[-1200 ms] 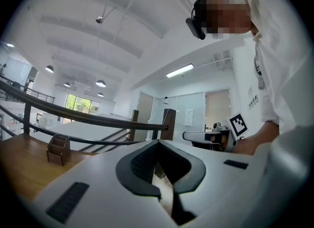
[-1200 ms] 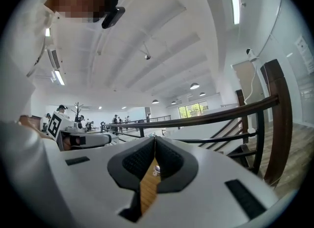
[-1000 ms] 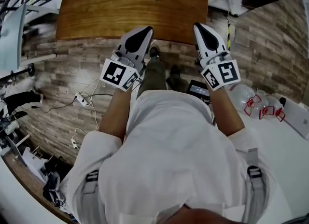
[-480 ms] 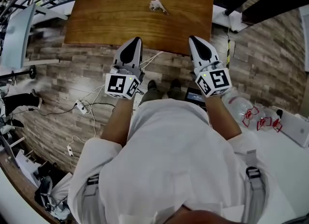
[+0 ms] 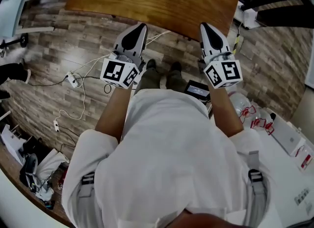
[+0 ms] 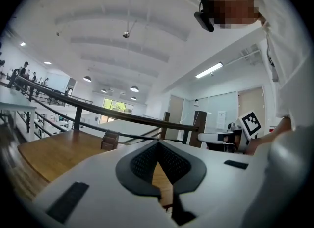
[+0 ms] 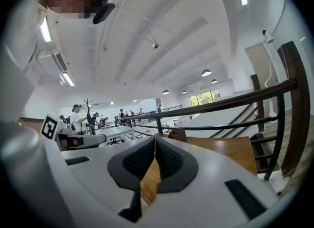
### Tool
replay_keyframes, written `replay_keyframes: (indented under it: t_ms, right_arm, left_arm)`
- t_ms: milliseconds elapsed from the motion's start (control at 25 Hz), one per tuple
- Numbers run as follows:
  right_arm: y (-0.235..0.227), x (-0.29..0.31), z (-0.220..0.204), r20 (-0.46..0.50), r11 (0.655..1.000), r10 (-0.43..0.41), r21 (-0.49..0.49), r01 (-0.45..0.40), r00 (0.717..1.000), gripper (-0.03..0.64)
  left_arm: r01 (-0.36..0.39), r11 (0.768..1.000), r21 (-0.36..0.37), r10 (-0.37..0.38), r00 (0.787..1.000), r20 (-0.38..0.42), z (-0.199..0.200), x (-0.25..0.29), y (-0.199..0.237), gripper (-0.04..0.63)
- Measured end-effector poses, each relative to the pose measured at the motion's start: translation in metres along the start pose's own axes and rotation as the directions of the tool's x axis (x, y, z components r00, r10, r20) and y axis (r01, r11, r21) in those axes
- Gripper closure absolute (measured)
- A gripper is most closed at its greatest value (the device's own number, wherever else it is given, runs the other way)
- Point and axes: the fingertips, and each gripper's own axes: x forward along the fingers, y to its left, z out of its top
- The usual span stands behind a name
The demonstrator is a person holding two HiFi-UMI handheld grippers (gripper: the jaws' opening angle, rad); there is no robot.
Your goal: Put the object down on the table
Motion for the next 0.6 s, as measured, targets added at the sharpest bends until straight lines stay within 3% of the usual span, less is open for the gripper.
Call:
replay_keyframes:
  t_ms: [200,600]
  right_arm:
    - [0.019,0.010,0.000,0.018,0.999,-0.003,-0.039,0.004,1.000,0.591]
    - [0.027,0.007,-0.005,0.012,0.999,0.001,-0.044,0.000,1.000,0.592]
  left_arm:
    - [-0.022,1.000,-0.018,0.021,1.000,-0.018,-0.010,-0.013,0.013,0.581]
    - [0.070,0.995,-0.064,-0.072,0.997,-0.030,-0.013,-0.005,-0.004,0.581]
